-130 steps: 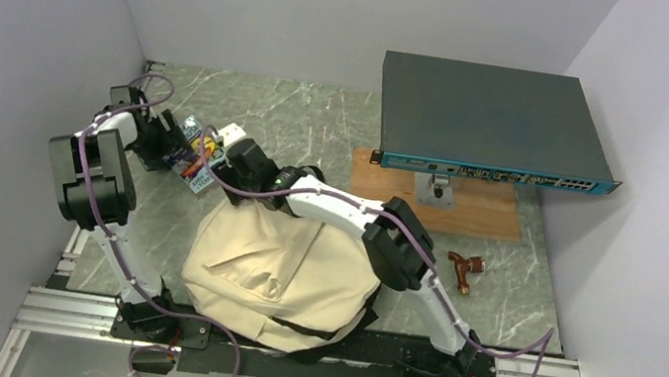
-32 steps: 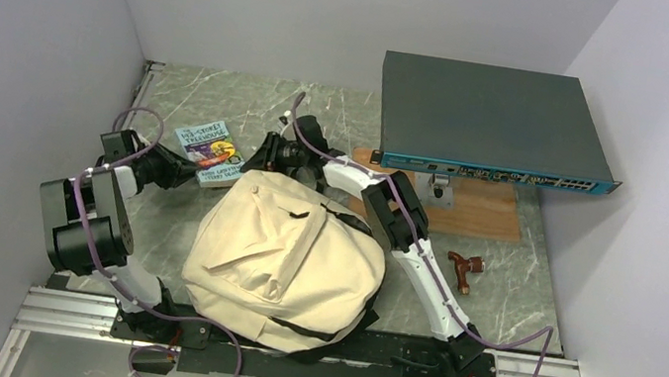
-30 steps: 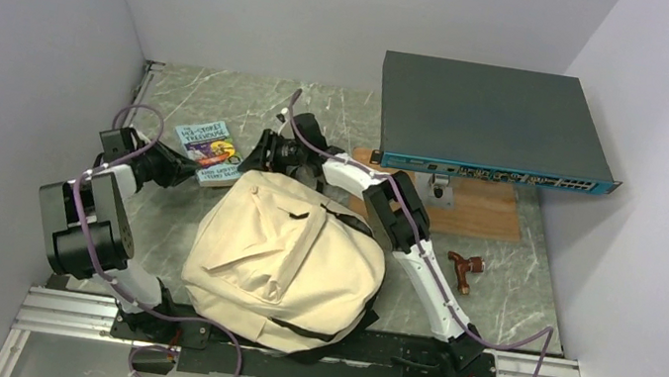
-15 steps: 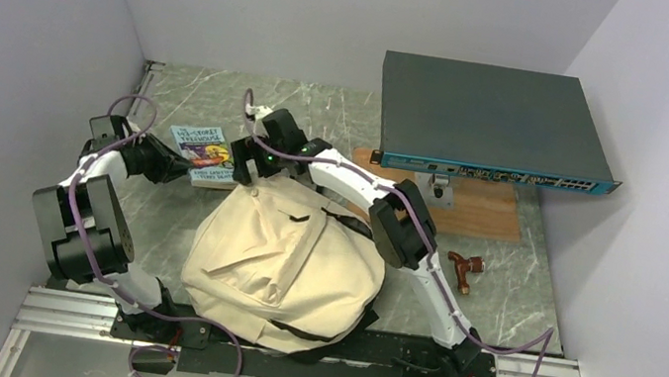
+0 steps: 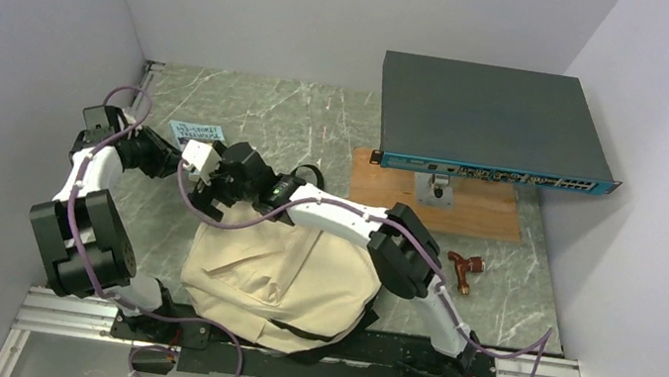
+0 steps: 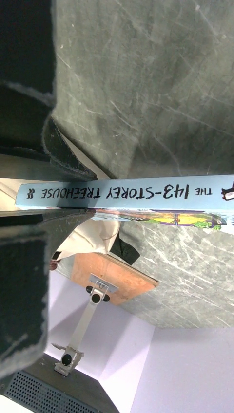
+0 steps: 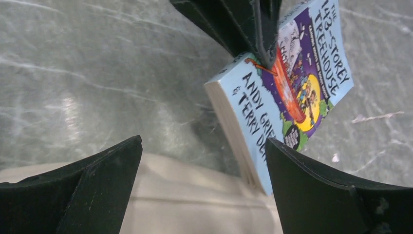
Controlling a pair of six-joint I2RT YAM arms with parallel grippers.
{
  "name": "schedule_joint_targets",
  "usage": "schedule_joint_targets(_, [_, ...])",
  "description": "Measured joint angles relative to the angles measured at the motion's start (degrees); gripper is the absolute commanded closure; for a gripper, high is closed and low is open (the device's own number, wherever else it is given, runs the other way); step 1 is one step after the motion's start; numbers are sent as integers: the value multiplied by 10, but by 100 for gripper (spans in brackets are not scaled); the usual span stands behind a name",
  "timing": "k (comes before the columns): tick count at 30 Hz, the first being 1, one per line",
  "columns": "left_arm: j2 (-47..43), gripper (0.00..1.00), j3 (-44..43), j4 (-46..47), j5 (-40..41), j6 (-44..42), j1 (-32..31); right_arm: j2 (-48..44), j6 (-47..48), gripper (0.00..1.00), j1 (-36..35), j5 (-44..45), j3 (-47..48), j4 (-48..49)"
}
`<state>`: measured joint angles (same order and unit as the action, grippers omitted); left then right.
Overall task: Pack the student bag
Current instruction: Place the book in the student bag.
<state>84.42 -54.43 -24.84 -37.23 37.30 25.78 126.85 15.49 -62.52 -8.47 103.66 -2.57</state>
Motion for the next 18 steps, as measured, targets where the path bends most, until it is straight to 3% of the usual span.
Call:
schedule_joint_targets(5, [-35,100,-10,-32,0,-1,0,54,33,3,0,41,30,45])
schedule_joint_targets(9, [-61,100,-12,-51,2,1,0,104,62,14,-4,130,45,102])
schedule_joint_targets(13, [-82,100,-12,-67,8,20,0,123,94,53,-18,225,39,164])
schedule_joint_targets(14, [-90,100,-12,-69,10,29,0,123,99,74,-21,248,37,178])
schedule_joint_targets(15, [-99,97,-12,-70,11,37,0,122,103,80,-23,268,34,195])
schedule_joint_targets(18, [-139,56,-12,-64,11,68,-2,104,105,98,-33,297,4,236])
